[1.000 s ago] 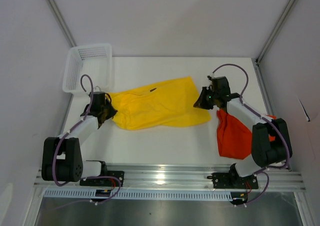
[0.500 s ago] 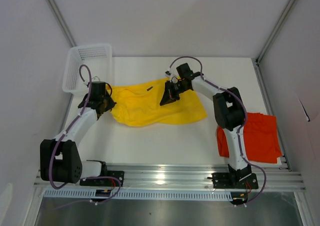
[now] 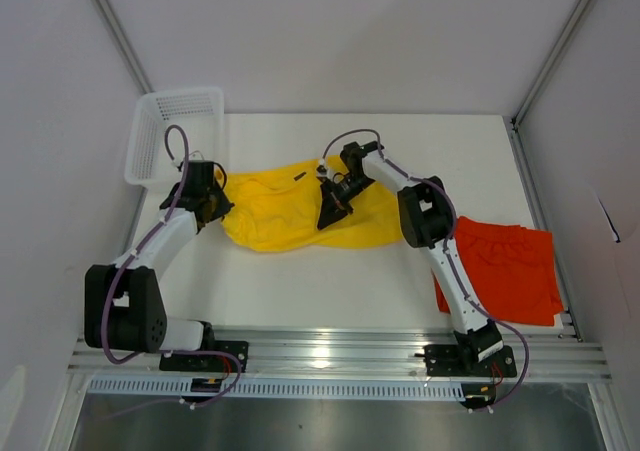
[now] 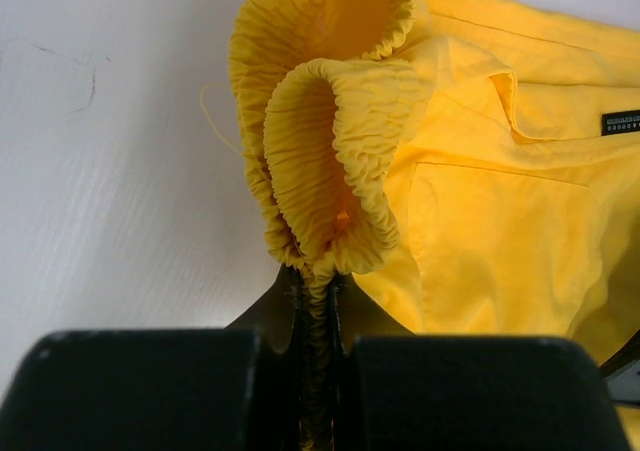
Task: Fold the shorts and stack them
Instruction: Fold the shorts
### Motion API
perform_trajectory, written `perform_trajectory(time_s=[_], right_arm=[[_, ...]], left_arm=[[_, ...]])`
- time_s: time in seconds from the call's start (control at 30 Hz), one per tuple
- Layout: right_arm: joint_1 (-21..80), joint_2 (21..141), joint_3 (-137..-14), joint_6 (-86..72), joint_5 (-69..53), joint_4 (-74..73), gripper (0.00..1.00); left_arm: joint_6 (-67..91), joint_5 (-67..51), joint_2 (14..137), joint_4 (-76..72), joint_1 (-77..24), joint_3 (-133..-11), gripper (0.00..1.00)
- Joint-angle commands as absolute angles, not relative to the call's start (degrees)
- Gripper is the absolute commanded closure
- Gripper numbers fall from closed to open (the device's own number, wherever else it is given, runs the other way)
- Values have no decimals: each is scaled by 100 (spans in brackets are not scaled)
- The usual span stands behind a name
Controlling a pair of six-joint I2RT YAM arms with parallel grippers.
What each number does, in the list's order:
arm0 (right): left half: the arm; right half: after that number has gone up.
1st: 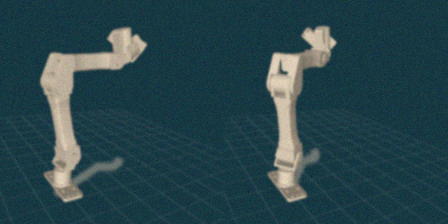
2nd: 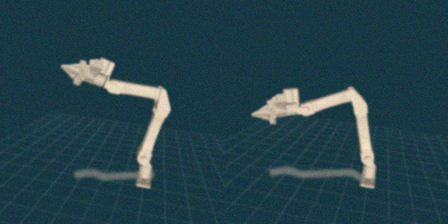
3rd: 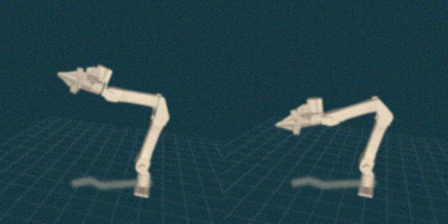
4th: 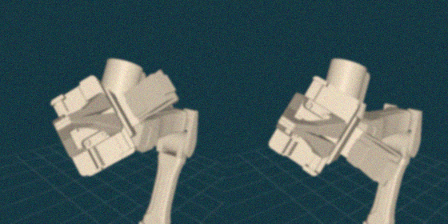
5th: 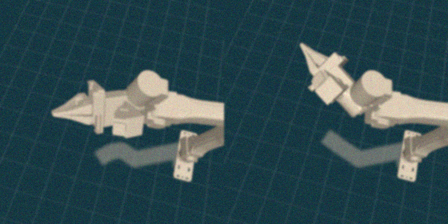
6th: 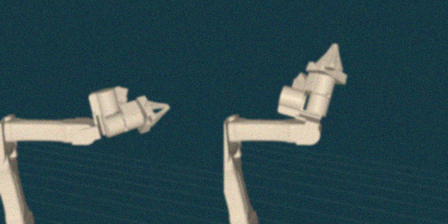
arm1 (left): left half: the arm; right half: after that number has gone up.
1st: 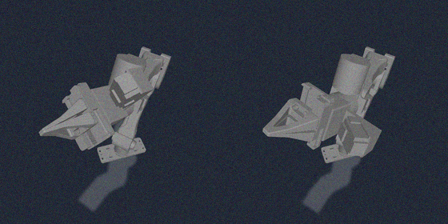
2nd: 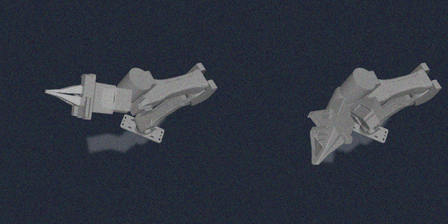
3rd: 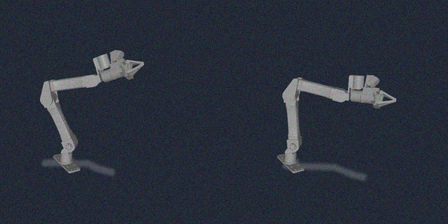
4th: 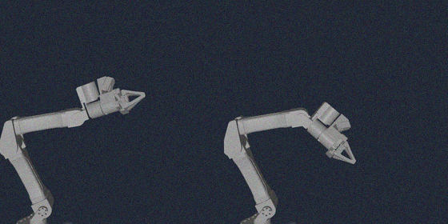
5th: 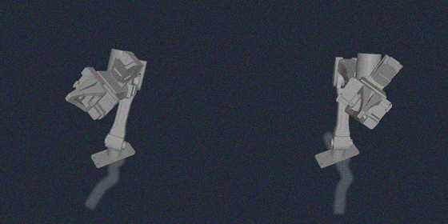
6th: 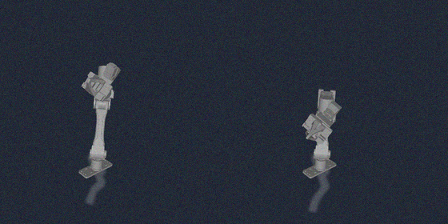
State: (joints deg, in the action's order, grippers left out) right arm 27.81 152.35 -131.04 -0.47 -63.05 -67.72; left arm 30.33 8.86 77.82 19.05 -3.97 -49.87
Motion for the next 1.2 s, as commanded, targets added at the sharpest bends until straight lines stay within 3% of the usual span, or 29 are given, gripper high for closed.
perform_trajectory(time_s=[0.0,0.2,0.33,0.43,0.63,0.73,0.83,0.9,1.17], right_arm=[[2953,15319,-13482,396,-6294,-7541,100],[2979,15794,-13554,-192,-5611,-7498,100],[3076,15637,-12659,-237,-5651,-7182,100],[3164,15084,-11350,-947,-5721,-5997,100],[3454,13686,-8328,-3454,-5783,-2564,100],[3673,12976,-6614,-5404,-5337,698,100],[3989,12779,-5602,-6711,-5019,3013,100],[4121,12875,-5555,-7452,-4984,3575,100],[4307,12771,-5924,-7664,-4922,3595,100]], left_arm=[[2874,914,7831,1468,-413,-5062,100],[2856,888,7822,1398,-439,-5062,100],[2865,817,7691,1292,-501,-5080,100],[2664,738,7708,1257,-737,-5395,100],[2075,994,8130,2171,-1450,-6565,100],[1916,897,8025,2145,-1538,-6592,100],[1767,712,7806,1916,-1669,-6452,99],[1679,738,7735,1898,-1810,-6442,99],[1380,2039,7735,2513,-2662,-6697,99]])
